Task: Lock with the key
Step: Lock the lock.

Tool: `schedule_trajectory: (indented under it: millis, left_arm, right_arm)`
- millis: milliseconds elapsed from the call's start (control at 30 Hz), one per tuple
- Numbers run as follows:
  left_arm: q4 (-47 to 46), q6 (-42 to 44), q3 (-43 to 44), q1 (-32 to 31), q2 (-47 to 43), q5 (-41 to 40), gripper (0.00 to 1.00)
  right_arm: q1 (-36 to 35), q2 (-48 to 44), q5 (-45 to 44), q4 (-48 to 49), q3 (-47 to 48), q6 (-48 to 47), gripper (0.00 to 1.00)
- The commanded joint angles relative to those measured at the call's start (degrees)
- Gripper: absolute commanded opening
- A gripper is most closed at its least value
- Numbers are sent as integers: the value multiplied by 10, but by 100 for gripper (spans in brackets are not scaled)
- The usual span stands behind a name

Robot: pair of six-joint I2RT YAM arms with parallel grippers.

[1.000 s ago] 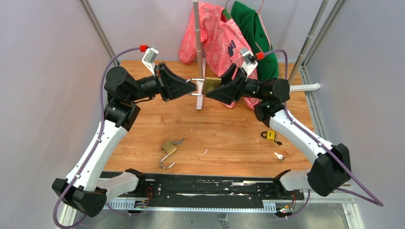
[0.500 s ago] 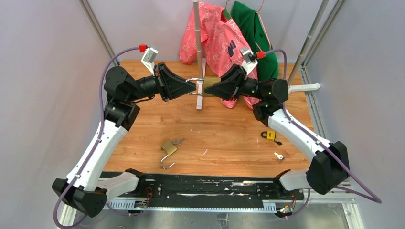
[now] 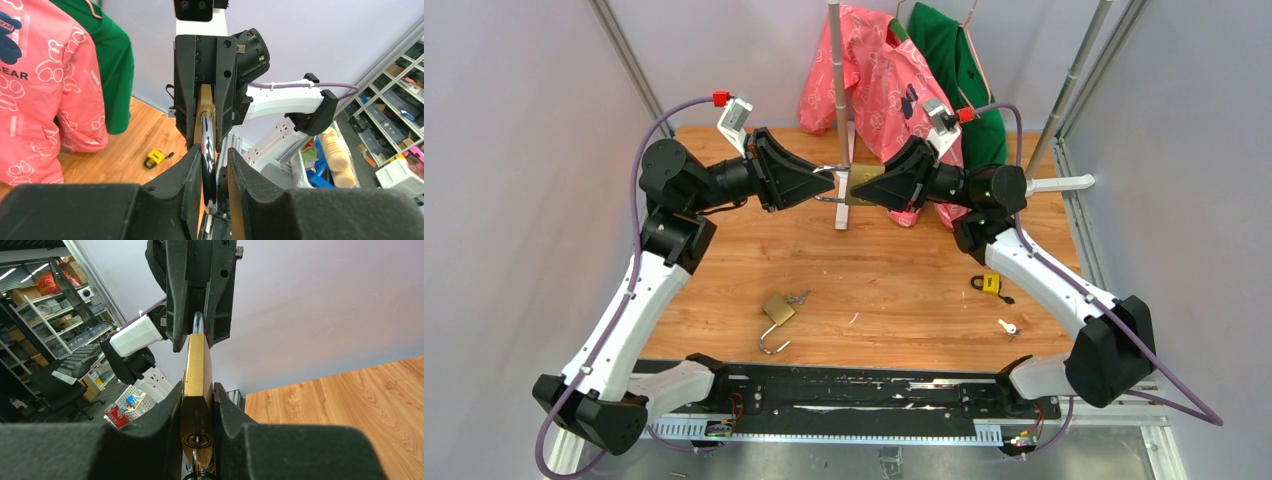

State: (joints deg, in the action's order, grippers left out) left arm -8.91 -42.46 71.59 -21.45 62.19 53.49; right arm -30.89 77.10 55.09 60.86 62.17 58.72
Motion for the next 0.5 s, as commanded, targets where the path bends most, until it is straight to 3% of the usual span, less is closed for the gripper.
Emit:
schedule_trajectory:
  millis: [0, 333, 467]
  left_arm:
    - [-13, 10, 28, 2, -6, 8, 28]
    - [75, 72, 44, 5, -17, 22, 31]
    - [86, 82, 45, 6, -20, 34, 39]
  right_arm:
    - [1, -11, 0, 8, 13, -4, 0]
    - [4, -17, 10, -5, 16, -4, 0]
    - [5, -20, 10, -10, 15, -6, 0]
